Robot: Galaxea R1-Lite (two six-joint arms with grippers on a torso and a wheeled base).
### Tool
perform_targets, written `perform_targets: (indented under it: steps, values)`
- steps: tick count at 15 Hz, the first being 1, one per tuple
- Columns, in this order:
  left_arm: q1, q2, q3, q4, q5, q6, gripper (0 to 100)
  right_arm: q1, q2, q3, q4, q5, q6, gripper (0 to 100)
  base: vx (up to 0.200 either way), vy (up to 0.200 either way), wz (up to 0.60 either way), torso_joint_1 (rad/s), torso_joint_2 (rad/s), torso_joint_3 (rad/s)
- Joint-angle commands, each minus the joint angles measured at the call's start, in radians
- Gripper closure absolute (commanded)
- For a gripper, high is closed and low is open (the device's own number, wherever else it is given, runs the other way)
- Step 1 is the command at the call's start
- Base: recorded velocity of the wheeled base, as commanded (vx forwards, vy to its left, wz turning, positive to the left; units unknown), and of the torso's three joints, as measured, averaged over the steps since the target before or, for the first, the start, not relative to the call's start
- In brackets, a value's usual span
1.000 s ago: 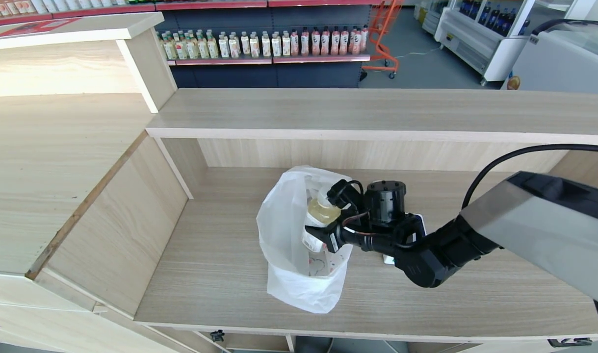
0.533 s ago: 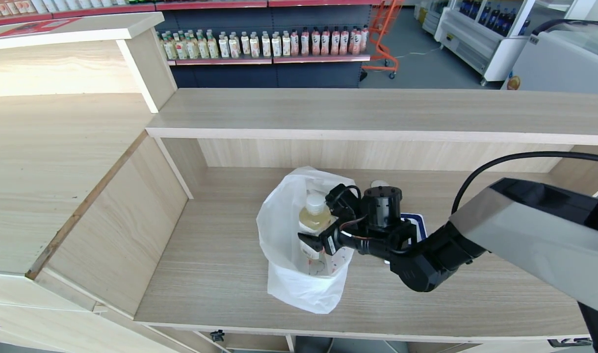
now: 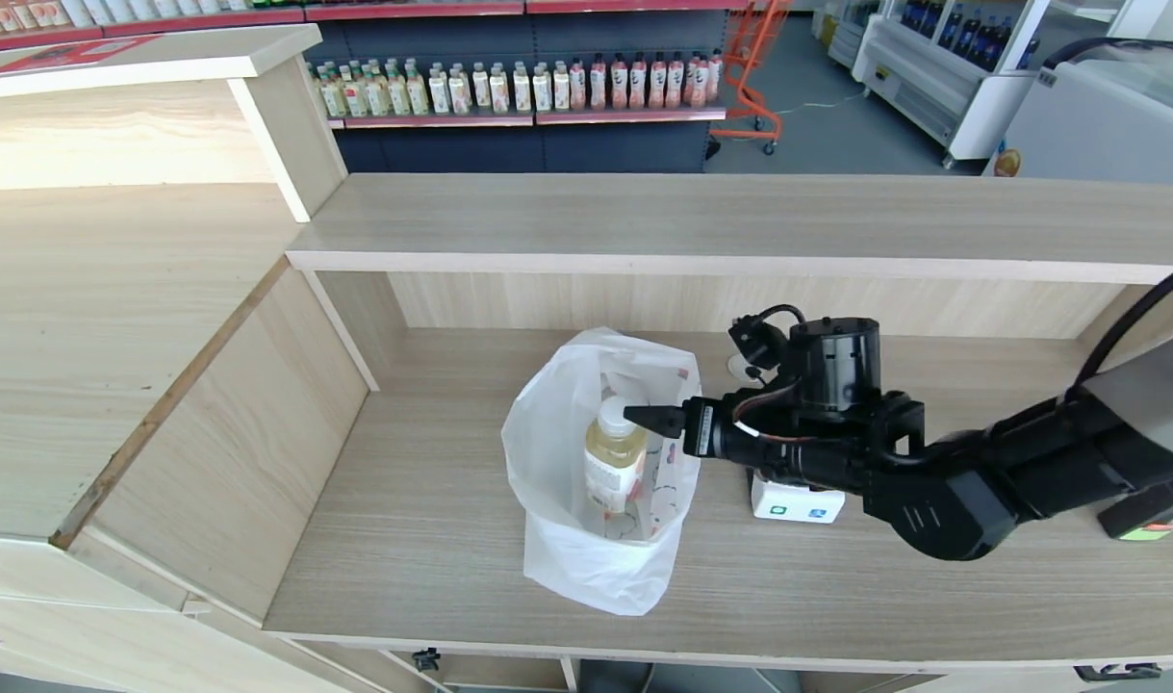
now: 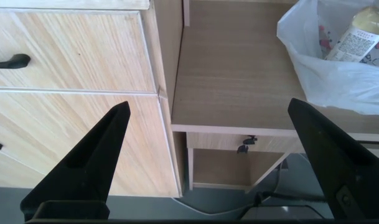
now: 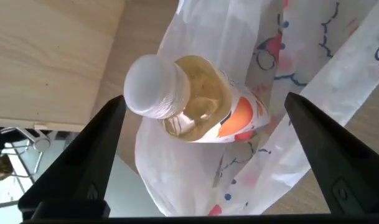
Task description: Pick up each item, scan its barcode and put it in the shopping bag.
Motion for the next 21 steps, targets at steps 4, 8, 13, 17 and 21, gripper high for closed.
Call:
perform_targets:
  steps: [4,8,13,17,21]
  values:
    - [0.0,0.0,0.0,0.0,0.0,0.001,0,-0.288,-0.551,0.226,0.293,0.079,-0.091,0,0.0,0.0,0.0,0.0,0.0,0.0]
    - [0.0,0.0,0.0,0.0,0.0,-0.001,0,-0.583,-0.573,0.235,0.402,0.076,-0.454,0,0.0,0.0,0.0,0.0,0.0,0.0]
    - [0.0,0.0,0.0,0.0,0.0,-0.001,0,-0.583,-0.591,0.254,0.402,0.078,-0.381,0,0.0,0.0,0.0,0.0,0.0,0.0]
    - [-0.001,0.01,0.0,0.0,0.0,-0.001,0,-0.583,-0.593,0.269,0.401,0.075,-0.353,0,-0.05,-0.05,0.0,0.002,0.0,0.001]
    - [0.0,0.003,0.0,0.0,0.0,-0.002,0,-0.579,-0.586,0.268,0.401,0.068,-0.17,0,-0.2,-0.2,0.0,0.01,0.0,-0.001]
